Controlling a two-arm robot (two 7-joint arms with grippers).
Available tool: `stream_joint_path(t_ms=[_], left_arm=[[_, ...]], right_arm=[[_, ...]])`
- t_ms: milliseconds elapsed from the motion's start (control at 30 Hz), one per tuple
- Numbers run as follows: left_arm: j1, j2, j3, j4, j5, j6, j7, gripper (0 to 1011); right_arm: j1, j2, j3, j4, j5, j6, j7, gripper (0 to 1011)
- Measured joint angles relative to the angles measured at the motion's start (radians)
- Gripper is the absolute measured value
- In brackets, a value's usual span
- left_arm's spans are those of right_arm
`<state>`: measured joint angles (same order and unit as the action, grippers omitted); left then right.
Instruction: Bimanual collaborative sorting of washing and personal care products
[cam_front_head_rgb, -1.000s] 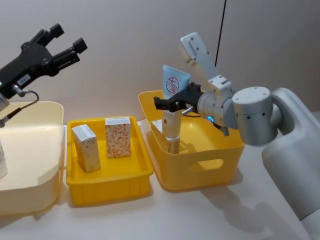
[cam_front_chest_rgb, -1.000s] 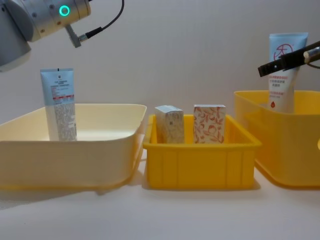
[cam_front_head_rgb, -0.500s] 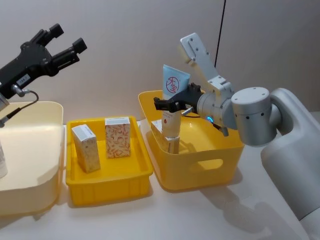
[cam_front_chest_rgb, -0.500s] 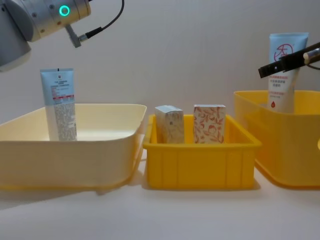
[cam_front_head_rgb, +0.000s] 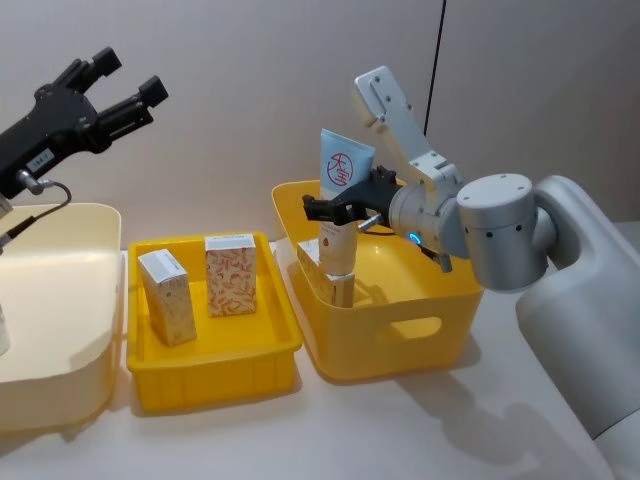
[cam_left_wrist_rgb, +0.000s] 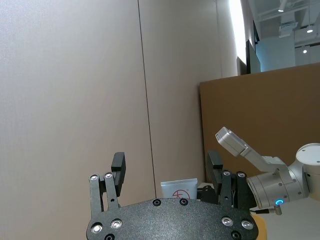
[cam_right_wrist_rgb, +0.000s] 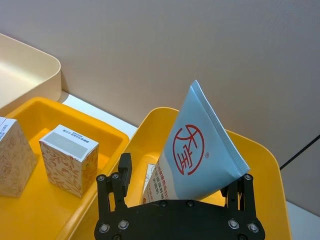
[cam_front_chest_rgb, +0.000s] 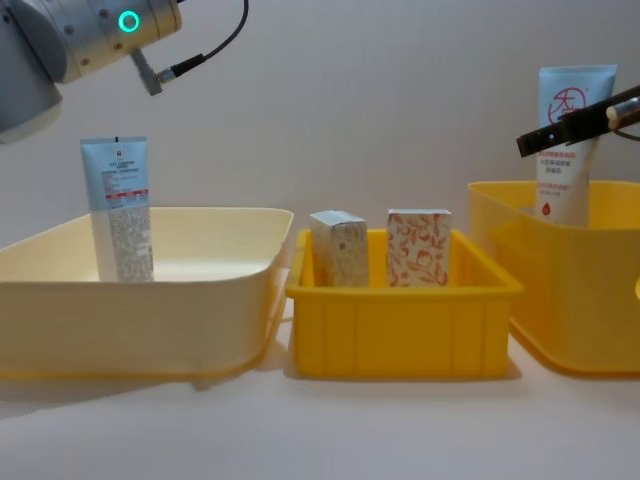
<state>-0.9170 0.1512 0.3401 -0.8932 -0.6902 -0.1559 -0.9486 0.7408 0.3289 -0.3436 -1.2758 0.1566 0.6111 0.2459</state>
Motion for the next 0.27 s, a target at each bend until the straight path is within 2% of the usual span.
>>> stream_joint_path(t_ms=[267], left_arm=[[0.0, 0.0, 0.0, 0.0, 0.0, 0.0, 0.0, 1003]], right_arm=[[0.0, 0.0, 0.0, 0.0, 0.0, 0.0, 0.0, 1001]])
